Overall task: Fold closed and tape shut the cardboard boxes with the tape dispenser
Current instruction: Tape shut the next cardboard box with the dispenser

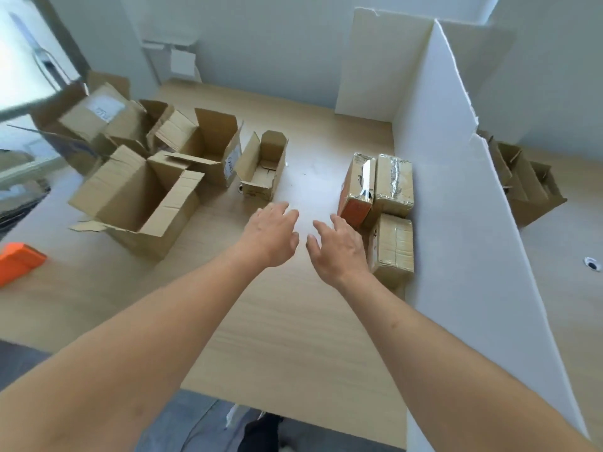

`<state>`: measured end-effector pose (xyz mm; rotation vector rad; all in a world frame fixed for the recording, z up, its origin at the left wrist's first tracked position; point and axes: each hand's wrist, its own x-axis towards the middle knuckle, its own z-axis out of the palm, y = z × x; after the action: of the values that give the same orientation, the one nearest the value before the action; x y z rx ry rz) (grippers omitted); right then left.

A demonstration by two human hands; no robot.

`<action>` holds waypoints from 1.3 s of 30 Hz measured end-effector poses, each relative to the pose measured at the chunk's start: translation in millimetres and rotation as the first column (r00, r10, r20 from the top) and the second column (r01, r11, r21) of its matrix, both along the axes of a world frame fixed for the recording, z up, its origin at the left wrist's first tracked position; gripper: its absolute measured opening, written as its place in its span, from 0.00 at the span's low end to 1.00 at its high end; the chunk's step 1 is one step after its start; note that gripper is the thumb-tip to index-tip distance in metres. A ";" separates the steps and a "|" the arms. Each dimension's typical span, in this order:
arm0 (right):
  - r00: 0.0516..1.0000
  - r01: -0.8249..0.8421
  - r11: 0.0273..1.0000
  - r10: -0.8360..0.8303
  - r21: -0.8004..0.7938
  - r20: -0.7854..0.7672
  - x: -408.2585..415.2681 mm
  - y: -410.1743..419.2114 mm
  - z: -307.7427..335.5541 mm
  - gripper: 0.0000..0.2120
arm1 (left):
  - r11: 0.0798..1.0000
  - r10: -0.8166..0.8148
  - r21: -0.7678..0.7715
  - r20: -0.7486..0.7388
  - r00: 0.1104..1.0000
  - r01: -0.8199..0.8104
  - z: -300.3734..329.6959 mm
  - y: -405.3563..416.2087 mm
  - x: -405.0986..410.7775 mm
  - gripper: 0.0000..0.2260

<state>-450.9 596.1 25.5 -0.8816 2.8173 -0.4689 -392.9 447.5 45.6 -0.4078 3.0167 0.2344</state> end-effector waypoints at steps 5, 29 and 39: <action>0.991 -0.128 0.992 0.127 -0.002 -0.046 53.4 -20.3 22.4 0.20 | 0.991 0.131 -0.037 -0.032 0.991 -0.132 26.4 -16.2 71.8 0.22; 0.897 -0.440 0.895 0.442 0.073 -0.009 216.8 -272.7 33.2 0.20 | 0.935 0.356 0.037 -0.106 0.929 -0.354 26.4 -253.1 285.8 0.21; 0.950 -0.311 0.946 0.309 0.087 0.040 283.4 -433.4 15.8 0.19 | 0.970 0.238 0.041 0.011 0.971 -0.238 -15.6 -431.2 327.5 0.22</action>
<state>-167.5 162.7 41.3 -1.2594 2.5839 -0.2988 -65.4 16.4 30.0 -0.7663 2.9466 0.3113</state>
